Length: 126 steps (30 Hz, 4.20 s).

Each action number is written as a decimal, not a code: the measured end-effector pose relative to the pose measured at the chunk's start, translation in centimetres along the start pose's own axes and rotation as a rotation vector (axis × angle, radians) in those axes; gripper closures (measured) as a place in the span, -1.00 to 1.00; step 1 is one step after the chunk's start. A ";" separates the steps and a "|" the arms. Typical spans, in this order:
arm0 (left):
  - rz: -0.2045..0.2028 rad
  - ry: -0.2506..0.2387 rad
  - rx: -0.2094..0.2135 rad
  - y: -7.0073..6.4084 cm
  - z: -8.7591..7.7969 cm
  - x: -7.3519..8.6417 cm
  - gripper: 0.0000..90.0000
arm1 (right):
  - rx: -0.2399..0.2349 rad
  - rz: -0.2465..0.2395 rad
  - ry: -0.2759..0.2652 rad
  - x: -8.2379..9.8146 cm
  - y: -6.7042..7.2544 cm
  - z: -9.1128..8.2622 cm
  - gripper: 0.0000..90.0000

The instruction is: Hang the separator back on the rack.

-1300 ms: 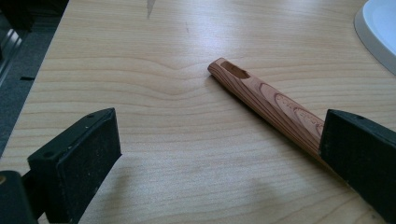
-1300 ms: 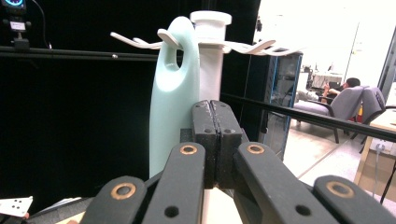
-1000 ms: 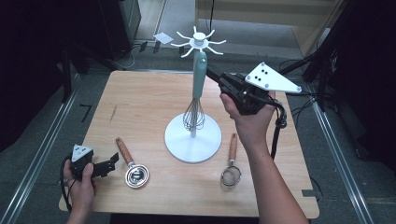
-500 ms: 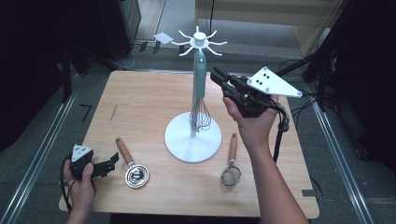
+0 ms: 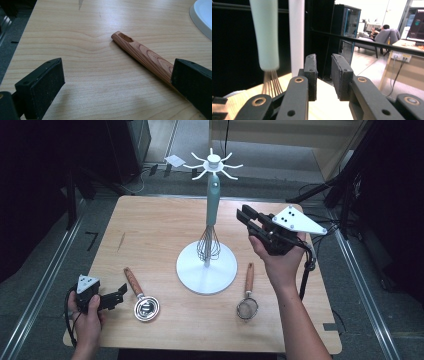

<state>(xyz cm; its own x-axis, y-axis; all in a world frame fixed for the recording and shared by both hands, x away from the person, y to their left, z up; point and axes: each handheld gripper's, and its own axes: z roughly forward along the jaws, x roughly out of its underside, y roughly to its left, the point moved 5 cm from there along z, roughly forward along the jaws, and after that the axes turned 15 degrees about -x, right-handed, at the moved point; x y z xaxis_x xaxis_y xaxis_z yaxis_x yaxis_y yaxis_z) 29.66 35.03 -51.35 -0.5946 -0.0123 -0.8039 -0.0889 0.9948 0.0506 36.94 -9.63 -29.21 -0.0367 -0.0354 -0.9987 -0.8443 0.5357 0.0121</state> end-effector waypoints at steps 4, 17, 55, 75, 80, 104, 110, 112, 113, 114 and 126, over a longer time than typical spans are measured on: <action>0.000 0.000 0.000 0.0 0.0 0.0 -1.00 | 0.013 0.004 0.016 1.0 -0.3 -0.4 0.70; 0.001 -0.001 -0.001 0.0 0.0 0.0 -1.00 | 0.072 0.071 0.098 6.8 -1.3 -2.8 0.70; 0.007 -0.007 0.001 -0.1 0.0 0.0 -1.00 | 0.066 0.277 0.341 20.2 2.3 -6.2 0.75; 0.004 -0.002 0.001 -0.1 0.0 0.0 -1.00 | -0.005 0.330 0.466 23.6 4.6 -8.3 1.00; 0.005 -0.002 0.001 -0.1 0.0 0.0 -1.00 | 0.011 0.325 0.518 24.4 4.2 -8.7 1.00; 0.005 -0.002 -0.001 -0.1 0.0 0.0 -1.00 | 0.174 0.304 0.596 24.0 0.9 -11.8 0.78; 0.006 -0.004 -0.001 -0.1 0.0 0.0 -1.00 | 0.211 0.318 0.558 22.2 0.3 -11.2 0.69; 0.006 -0.004 0.000 -0.1 0.0 0.0 -1.00 | 0.213 0.325 0.556 22.0 0.3 -10.9 0.70; 0.007 -0.006 -0.001 -0.1 0.0 0.0 -1.00 | 0.210 0.338 0.553 21.5 0.1 -10.2 0.84; 0.007 -0.006 -0.001 -0.1 0.0 0.0 -1.00 | 0.202 0.343 0.554 21.4 0.1 -9.9 0.93; 0.005 -0.004 -0.003 -0.1 0.0 0.0 -1.00 | 0.257 0.444 0.623 21.8 -1.4 -6.9 0.48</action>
<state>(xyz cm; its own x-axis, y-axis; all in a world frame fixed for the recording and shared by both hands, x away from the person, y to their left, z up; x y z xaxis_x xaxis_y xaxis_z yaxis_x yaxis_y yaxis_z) 29.66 34.94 -51.35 -0.5919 -0.0069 -0.8060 -0.0882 0.9945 0.0562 33.69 -16.96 -50.62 -0.6952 -0.1965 -0.6914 -0.5341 0.7849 0.3140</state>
